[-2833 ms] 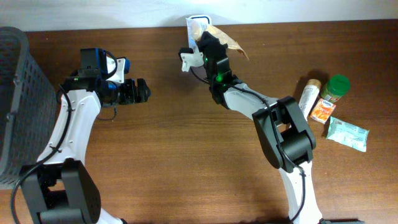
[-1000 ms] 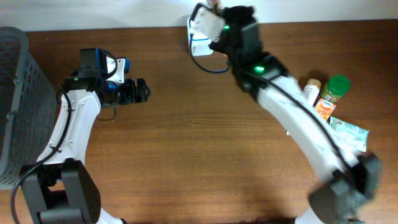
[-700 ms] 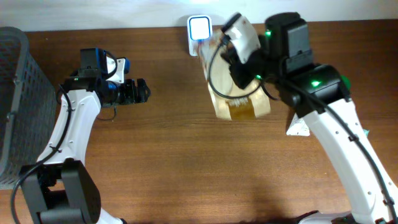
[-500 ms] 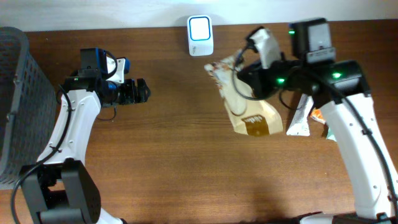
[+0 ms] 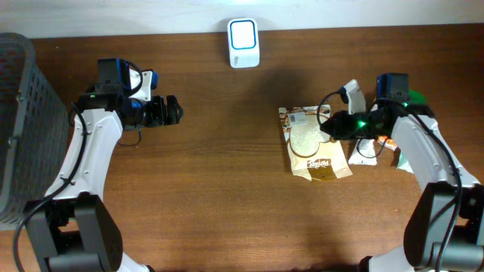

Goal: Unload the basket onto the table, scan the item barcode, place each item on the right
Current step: 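Carry the snack packet right and lower it onto the table, then release the snack packet beside the jar and withdraw right gripper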

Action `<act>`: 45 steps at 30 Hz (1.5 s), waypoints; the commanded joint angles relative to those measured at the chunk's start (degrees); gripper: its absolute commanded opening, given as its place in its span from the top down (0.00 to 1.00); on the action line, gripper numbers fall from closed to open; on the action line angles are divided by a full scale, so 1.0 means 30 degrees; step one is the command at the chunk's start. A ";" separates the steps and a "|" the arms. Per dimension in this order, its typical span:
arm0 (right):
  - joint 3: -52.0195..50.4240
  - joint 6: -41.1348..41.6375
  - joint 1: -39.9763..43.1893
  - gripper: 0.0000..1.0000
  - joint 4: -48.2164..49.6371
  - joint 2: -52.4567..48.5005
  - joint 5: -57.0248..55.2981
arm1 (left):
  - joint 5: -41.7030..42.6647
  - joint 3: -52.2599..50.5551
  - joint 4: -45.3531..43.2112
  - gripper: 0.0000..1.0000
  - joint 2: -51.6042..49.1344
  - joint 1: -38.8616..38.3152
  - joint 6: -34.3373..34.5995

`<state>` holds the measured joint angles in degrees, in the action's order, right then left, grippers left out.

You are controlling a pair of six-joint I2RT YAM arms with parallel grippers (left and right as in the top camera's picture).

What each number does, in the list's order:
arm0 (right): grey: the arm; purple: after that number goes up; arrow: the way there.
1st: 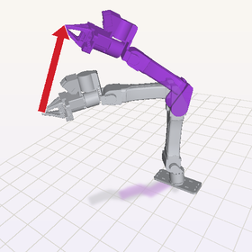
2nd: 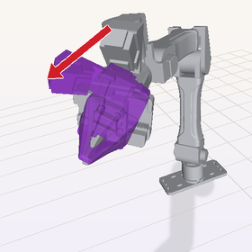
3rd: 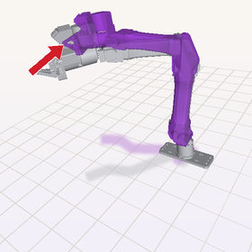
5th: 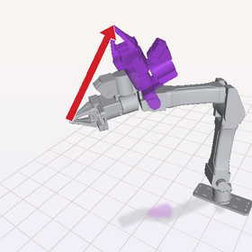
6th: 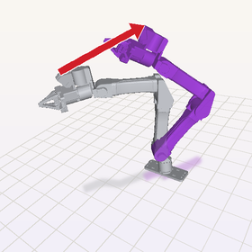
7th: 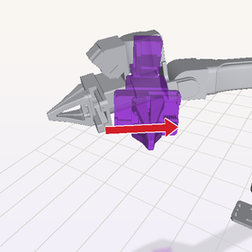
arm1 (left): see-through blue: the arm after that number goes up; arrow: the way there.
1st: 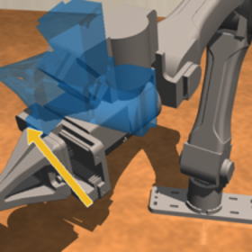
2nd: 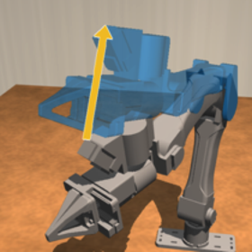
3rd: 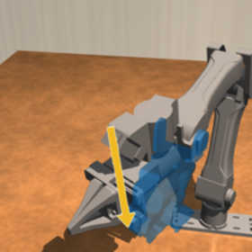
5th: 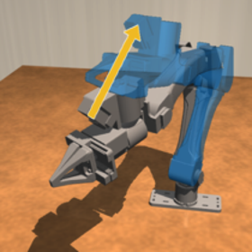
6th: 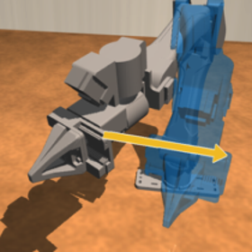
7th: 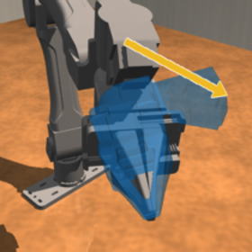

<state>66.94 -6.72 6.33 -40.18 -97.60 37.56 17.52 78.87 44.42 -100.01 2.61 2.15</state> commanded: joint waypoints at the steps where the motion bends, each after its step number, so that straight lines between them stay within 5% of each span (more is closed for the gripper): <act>1: 0.0182 0.0634 -0.1122 0.88 0.0066 0.0248 -0.0299 | 0.0058 0.0007 0.0007 0.01 -0.0087 0.0022 -0.0219; 2: 0.0182 0.0641 -0.1515 0.84 0.0087 0.0248 -0.0299 | 0.0058 0.0007 0.0015 0.01 -0.0087 0.0022 -0.0219; 4: 0.0168 0.0634 -0.2397 0.55 0.0248 0.0233 -0.0306 | 0.0058 0.0007 0.0007 0.01 -0.0087 0.0022 -0.0219; 5: 0.0168 0.0634 -0.3293 0.02 0.0605 0.0226 -0.0306 | 0.0058 0.0007 0.0007 0.01 -0.0087 0.0022 -0.0219; 9: 0.0168 0.2200 -0.5574 0.02 0.2244 0.0095 -0.1508 | 0.0058 0.0007 0.0015 0.01 -0.0080 0.0022 -0.0219; 14: 0.0168 0.9697 -0.7650 0.00 0.4218 -0.1362 -0.5697 | 0.0058 0.0007 0.0007 0.01 -0.0087 0.0022 -0.0219; 19: 0.0168 1.0134 -0.9537 0.28 0.5486 -0.3038 -0.7963 | 0.0058 0.0007 0.0007 0.01 -0.0087 0.0022 -0.0219; 24: 0.0168 1.0127 -0.9755 0.37 0.5275 -0.3934 -0.9522 | 0.0058 0.0007 0.0007 0.01 -0.0087 0.0022 -0.0219; 45: 0.0189 0.9690 -0.5333 0.19 0.1035 -0.1290 -1.2211 | 0.0058 0.0007 0.0015 0.01 -0.0087 0.0022 -0.0219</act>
<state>66.96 23.99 -11.49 -36.12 -106.04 3.14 17.52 78.87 44.42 -100.01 2.59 2.15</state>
